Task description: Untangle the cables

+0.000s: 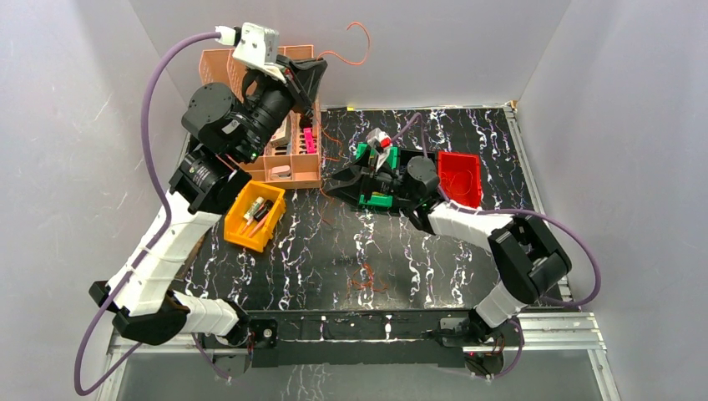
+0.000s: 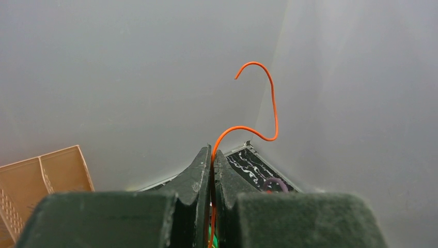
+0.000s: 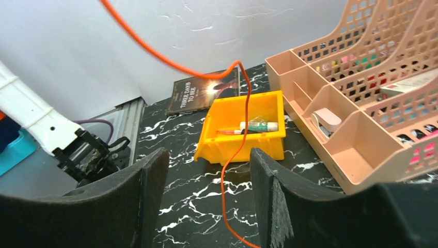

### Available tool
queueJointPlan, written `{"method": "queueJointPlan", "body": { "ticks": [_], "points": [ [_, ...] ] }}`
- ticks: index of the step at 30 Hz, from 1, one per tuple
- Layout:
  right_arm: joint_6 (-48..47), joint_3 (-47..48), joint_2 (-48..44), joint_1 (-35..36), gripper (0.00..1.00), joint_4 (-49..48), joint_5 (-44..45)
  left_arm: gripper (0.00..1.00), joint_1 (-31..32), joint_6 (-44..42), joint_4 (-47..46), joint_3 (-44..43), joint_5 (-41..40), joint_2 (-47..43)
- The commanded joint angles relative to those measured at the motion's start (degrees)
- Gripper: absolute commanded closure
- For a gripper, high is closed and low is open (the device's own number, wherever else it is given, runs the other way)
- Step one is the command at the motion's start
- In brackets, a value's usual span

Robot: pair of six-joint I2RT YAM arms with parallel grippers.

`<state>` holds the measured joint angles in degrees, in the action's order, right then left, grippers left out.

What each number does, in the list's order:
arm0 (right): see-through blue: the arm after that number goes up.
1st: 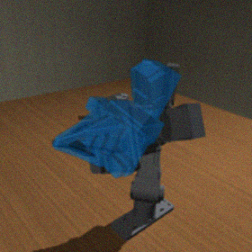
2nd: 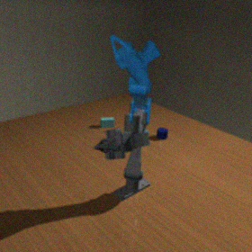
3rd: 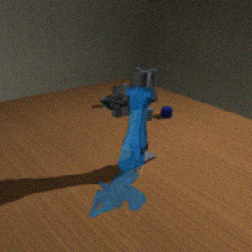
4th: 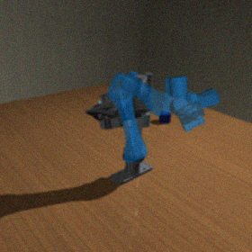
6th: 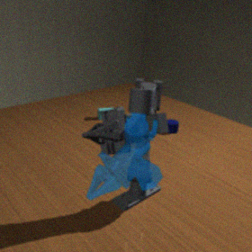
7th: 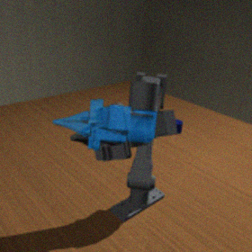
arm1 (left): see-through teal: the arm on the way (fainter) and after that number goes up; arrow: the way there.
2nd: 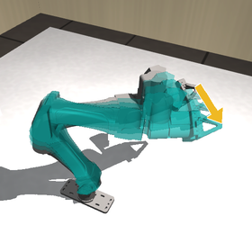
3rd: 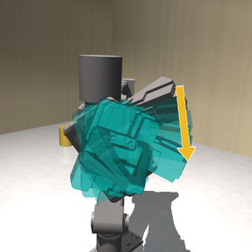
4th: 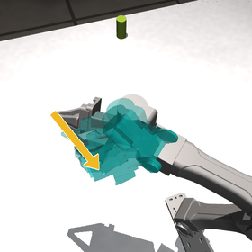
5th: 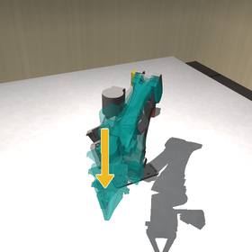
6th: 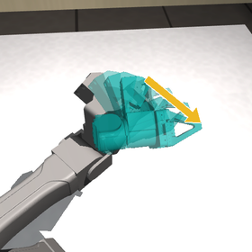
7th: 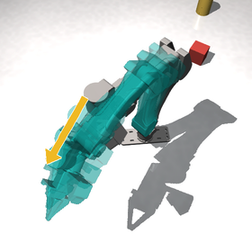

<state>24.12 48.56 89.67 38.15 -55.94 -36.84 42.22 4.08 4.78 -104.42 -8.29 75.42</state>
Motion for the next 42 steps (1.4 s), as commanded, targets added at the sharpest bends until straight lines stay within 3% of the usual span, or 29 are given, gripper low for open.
{"method": "queueJointPlan", "body": {
  "ticks": [1, 9, 13, 15, 20, 24, 26, 29, 35, 42],
  "points": [
    [2.69, 3.96, 2.21, -0.06, 0.33, -7.28, -3.74, 1.0, -0.17, 0.27, -2.53, 0.85, 2.12, -2.24],
    [6.0, 8.65, 8.82, -0.02, 0.33, -10.77, -6.33, 1.0, -0.17, 0.85, -3.02, 1.66, 2.84, -2.9],
    [8.74, 11.64, 13.14, -0.03, 0.38, -13.09, -7.65, 1.0, -0.12, 1.0, -3.29, 2.38, 2.67, -3.64],
    [9.49, 12.79, 14.78, -0.05, 0.44, -13.6, -8.12, 1.0, -0.13, 1.1, -3.22, 2.47, 2.72, -3.85],
    [12.74, 14.06, 17.0, -0.35, 0.68, -16.81, -8.88, 1.0, -0.13, 1.25, -3.03, 3.24, 2.28, -5.01],
    [14.49, 11.72, 16.0, -2.46, 0.95, -18.1, -6.05, 1.0, -0.13, 1.05, -1.62, 4.96, -0.14, -7.77],
    [16.89, 9.15, 14.58, -4.54, 1.0, -20.49, -3.93, 1.0, -0.14, 0.94, -0.12, 6.63, -2.73, -10.02],
    [17.94, 5.67, 10.73, -7.88, 1.0, -19.9, -0.7, 1.0, -0.12, 1.89, 1.69, 10.89, -5.93, -14.0],
    [7.46, 4.49, -1.77, -9.14, 1.0, 0.39, 5.83, 1.0, -0.12, 7.2, 6.71, 21.03, -11.06, -19.55],
    [-3.39, 4.93, -15.97, -9.15, 1.0, 23.34, 16.53, 1.0, -0.15, 14.57, 4.95, 32.58, -8.3, -21.94]
  ]
}}
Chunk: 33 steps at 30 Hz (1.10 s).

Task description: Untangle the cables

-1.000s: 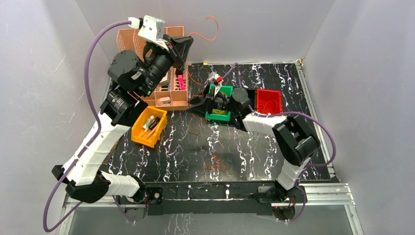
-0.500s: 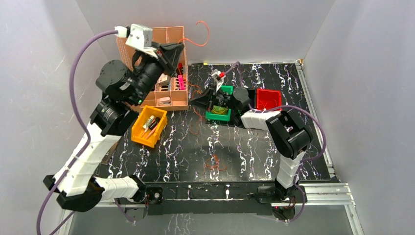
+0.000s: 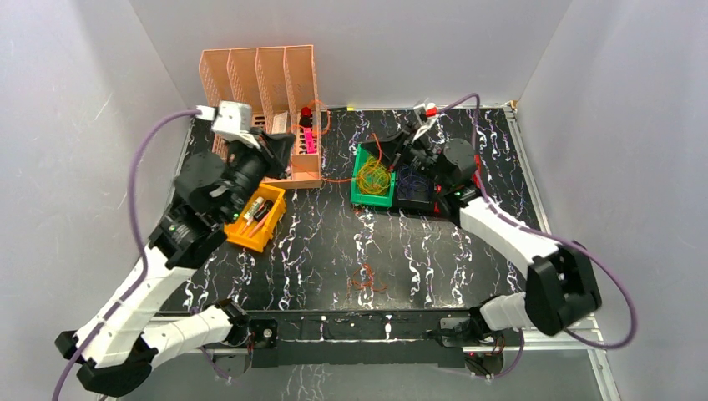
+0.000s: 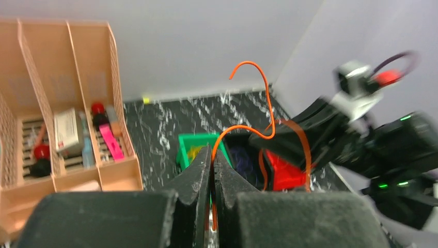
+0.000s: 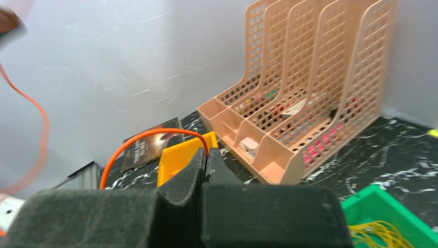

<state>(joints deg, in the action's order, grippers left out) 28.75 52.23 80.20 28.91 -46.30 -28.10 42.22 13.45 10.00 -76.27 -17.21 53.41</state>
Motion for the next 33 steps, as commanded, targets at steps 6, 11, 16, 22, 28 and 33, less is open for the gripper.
{"method": "queueJointPlan", "body": {
  "ticks": [6, 11, 16, 22, 28, 33],
  "points": [
    [-9.42, 4.14, -13.78, 0.01, 1.0, 28.38, 14.23, 0.99, -0.12, 8.53, -3.93, 9.33, 4.65, 2.69],
    [-10.28, 10.19, -13.73, 0.01, 1.0, 44.96, 19.99, 0.99, -0.12, 11.14, -6.26, 12.18, 8.0, 5.16],
    [-10.17, 7.94, -16.81, 0.01, 1.0, 50.93, 27.27, 1.0, -0.12, 13.35, -7.14, 13.6, 10.33, 6.94],
    [-11.59, 1.88, -21.13, -1.64, 1.0, 47.55, 30.64, 1.0, -0.12, 13.71, -6.8, 13.08, 11.08, 8.87],
    [-14.33, 1.97, -20.63, -4.26, 0.86, 47.57, 21.36, 1.0, -0.16, 13.71, -6.88, 11.95, 13.83, 11.05],
    [-11.16, 0.14, -20.61, -5.93, 1.0, 46.31, 21.26, 1.0, -0.15, 13.62, -6.05, 10.85, 15.34, 12.8]
  ]
}}
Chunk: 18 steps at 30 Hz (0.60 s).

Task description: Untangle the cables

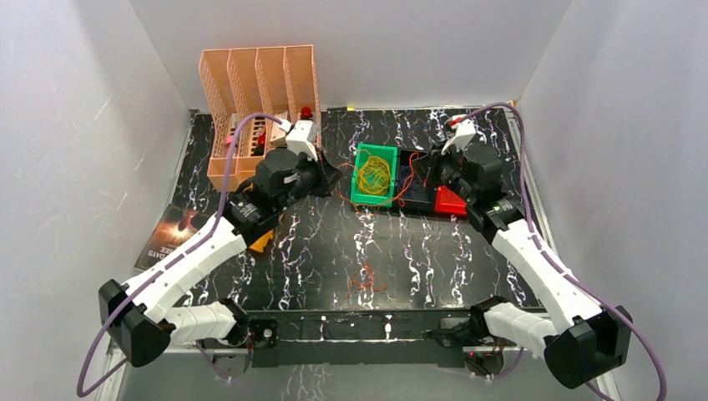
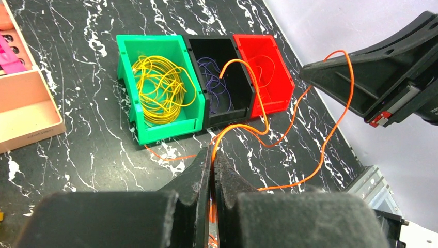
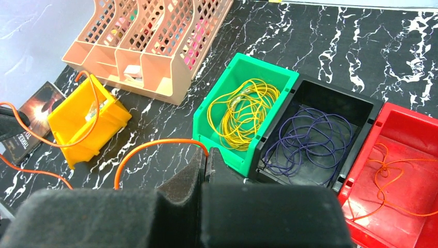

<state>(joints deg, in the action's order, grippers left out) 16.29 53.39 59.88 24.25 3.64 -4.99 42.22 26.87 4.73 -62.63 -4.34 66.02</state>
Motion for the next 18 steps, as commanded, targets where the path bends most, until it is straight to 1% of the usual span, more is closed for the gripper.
{"method": "queueJointPlan", "body": {
  "ticks": [1, 6, 12, 17, 18],
  "points": [
    [1.54, -1.07, -0.44, -1.61, 1.0, -3.59, -2.52, 1.0, -0.12, 0.13, -0.7, -2.84, 2.63, 0.24],
    [0.92, -0.15, -1.25, -2.83, 1.0, -1.8, -5.31, 1.0, -0.12, -0.07, -0.57, -2.84, 2.84, 0.74],
    [2.51, 5.2, -1.46, -3.29, 1.0, 1.94, -8.05, 1.0, -0.12, -0.15, -2.66, -2.61, 6.14, 3.21],
    [4.29, 10.15, -2.63, -3.26, 1.0, 4.41, -5.46, 1.0, -0.16, -0.22, -4.55, -3.59, 10.64, 6.6],
    [4.69, 10.95, -3.28, -3.28, 1.0, 4.59, -5.12, 0.97, -0.13, -0.35, -4.48, -3.93, 11.37, 7.11]
  ]
}}
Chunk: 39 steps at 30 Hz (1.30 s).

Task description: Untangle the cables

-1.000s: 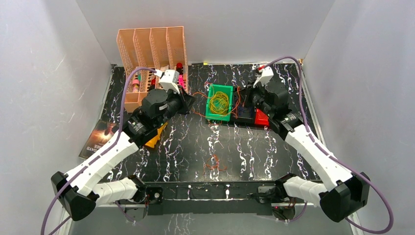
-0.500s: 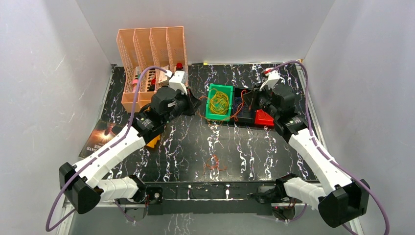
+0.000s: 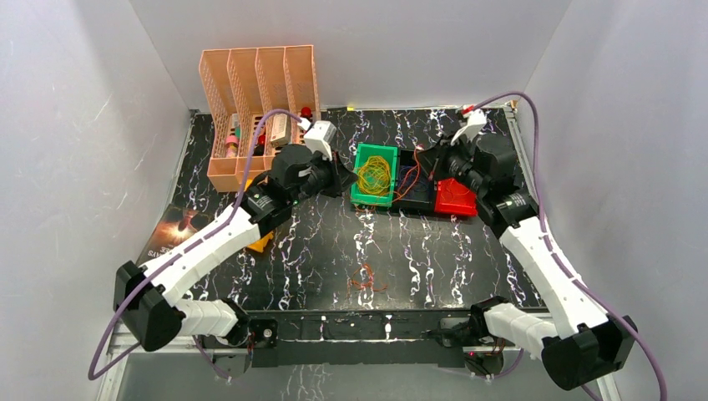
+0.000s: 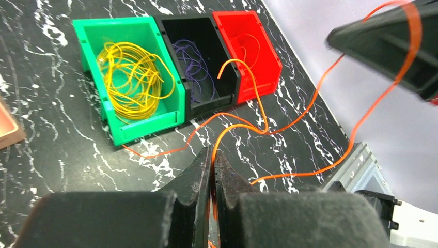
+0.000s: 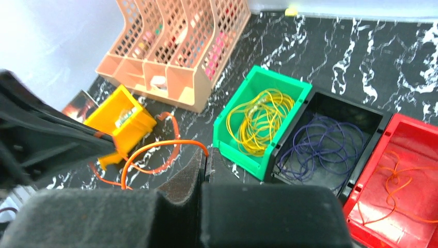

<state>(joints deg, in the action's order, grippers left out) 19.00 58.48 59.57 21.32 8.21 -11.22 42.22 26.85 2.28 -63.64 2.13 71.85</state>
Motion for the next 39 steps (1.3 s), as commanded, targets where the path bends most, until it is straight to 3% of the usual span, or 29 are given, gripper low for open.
{"method": "queueJointPlan", "body": {
  "ticks": [1, 5, 15, 21, 30, 39],
  "points": [
    [2.27, 6.71, -3.63, -0.32, 1.0, 0.12, 1.11, 0.92, -0.12, -0.39, -2.02, -3.12, 5.52, 1.82],
    [2.69, 10.4, -5.61, -0.36, 1.0, 1.7, 1.3, 0.79, -0.14, -0.48, -2.28, -2.71, 7.11, 2.32],
    [-0.21, 13.95, -7.14, -0.34, 1.0, 6.87, 12.03, 0.54, -0.13, -1.71, -0.37, -1.21, 4.72, -0.1],
    [-0.41, 15.74, -5.22, -0.34, 1.0, 9.72, 19.21, 0.52, -0.13, -1.79, 0.92, 0.62, 2.49, -2.38],
    [-0.74, 16.45, -3.4, -0.51, 1.0, 6.03, 30.34, 0.46, -0.12, -2.93, 4.19, 1.89, 0.26, -4.32],
    [-1.65, 20.95, 2.23, -3.4, 1.0, 1.88, 33.0, 0.43, -0.13, -2.77, 7.56, 2.08, -1.08, -5.06]
  ]
}}
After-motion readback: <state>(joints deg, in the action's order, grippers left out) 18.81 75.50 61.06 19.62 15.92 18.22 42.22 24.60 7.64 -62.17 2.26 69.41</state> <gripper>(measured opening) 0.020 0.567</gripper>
